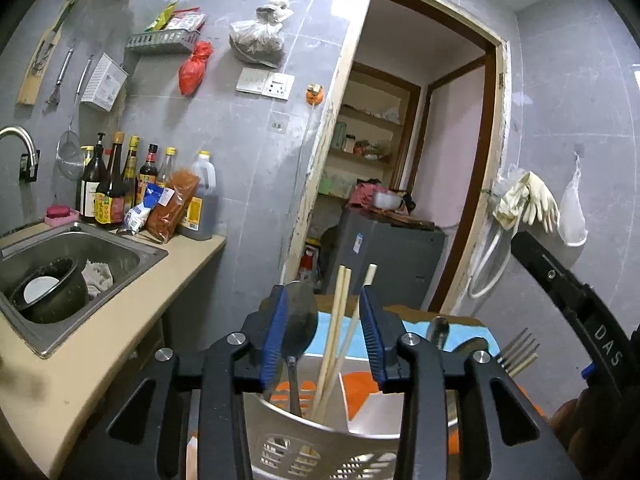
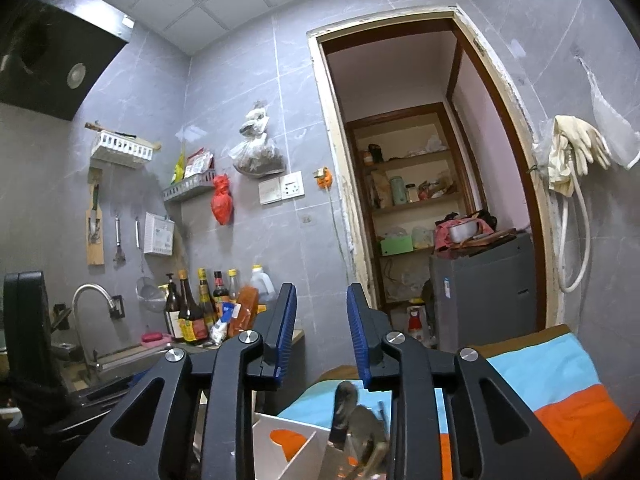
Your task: Organize utensils
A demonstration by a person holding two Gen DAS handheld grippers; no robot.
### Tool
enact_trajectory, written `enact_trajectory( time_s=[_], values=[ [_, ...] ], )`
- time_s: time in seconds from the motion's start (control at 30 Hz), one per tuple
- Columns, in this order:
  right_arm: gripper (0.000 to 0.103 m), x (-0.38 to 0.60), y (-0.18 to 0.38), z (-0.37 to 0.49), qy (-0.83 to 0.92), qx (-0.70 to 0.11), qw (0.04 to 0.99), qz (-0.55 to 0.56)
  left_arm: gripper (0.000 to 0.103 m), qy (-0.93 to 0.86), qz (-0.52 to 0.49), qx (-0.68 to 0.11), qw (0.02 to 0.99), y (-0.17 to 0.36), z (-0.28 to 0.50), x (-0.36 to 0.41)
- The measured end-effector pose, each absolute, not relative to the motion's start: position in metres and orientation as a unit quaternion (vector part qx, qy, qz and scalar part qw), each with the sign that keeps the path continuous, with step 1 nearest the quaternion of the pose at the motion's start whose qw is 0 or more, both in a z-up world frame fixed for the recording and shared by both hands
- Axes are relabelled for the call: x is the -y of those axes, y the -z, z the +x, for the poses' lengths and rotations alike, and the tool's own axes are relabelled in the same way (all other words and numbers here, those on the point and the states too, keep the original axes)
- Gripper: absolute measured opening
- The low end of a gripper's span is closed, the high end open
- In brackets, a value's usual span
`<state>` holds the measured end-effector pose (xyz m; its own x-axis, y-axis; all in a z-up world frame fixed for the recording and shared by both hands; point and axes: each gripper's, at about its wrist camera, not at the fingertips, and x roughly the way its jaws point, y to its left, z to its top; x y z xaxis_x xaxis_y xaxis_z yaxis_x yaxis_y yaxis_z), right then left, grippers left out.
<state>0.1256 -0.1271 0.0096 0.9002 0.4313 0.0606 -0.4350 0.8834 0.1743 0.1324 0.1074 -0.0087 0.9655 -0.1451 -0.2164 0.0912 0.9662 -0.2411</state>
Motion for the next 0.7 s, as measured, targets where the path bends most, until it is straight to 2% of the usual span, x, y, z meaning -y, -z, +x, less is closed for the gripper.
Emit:
enact_trajectory(
  time_s=[0.07,0.13,0.2,0.27,0.4,0.47,0.6,0.63,0.67,0.7],
  values=[
    [0.028,0.134,-0.013,0.122,-0.216,0.001,0.972,0.090,0.036,0.067,-0.113,-0.132,0.982,0.004,0.130,-0.104],
    [0.031,0.142,-0.017,0.119,-0.205,-0.015,0.975,0.086,0.050,0.072,-0.109,-0.147,0.980,0.000,0.126,-0.098],
    [0.036,0.150,-0.021,0.116,-0.195,-0.032,0.977,0.081,0.056,0.077,-0.108,-0.159,0.978,-0.002,0.122,-0.093],
    [0.047,0.160,-0.024,0.111,-0.183,-0.045,0.979,0.079,0.061,0.082,-0.104,-0.177,0.975,-0.005,0.118,-0.087],
    [0.061,0.183,-0.028,0.102,-0.157,-0.080,0.981,0.083,0.077,0.081,-0.093,-0.213,0.969,-0.006,0.111,-0.072],
    [0.080,0.198,-0.027,0.098,-0.148,-0.106,0.979,0.095,0.086,0.081,-0.090,-0.229,0.966,-0.006,0.106,-0.064],
    [0.086,0.221,-0.022,0.087,-0.135,-0.148,0.975,0.100,0.090,0.079,-0.092,-0.247,0.961,-0.008,0.093,-0.051],
    [0.091,0.227,-0.021,0.084,-0.132,-0.158,0.974,0.099,0.091,0.077,-0.091,-0.250,0.961,-0.009,0.087,-0.046],
    [0.101,0.233,-0.020,0.080,-0.126,-0.168,0.973,0.097,0.092,0.075,-0.089,-0.252,0.961,-0.010,0.083,-0.042],
    [0.103,0.240,-0.019,0.075,-0.120,-0.177,0.972,0.095,0.092,0.074,-0.087,-0.252,0.961,-0.012,0.080,-0.038]
  ],
)
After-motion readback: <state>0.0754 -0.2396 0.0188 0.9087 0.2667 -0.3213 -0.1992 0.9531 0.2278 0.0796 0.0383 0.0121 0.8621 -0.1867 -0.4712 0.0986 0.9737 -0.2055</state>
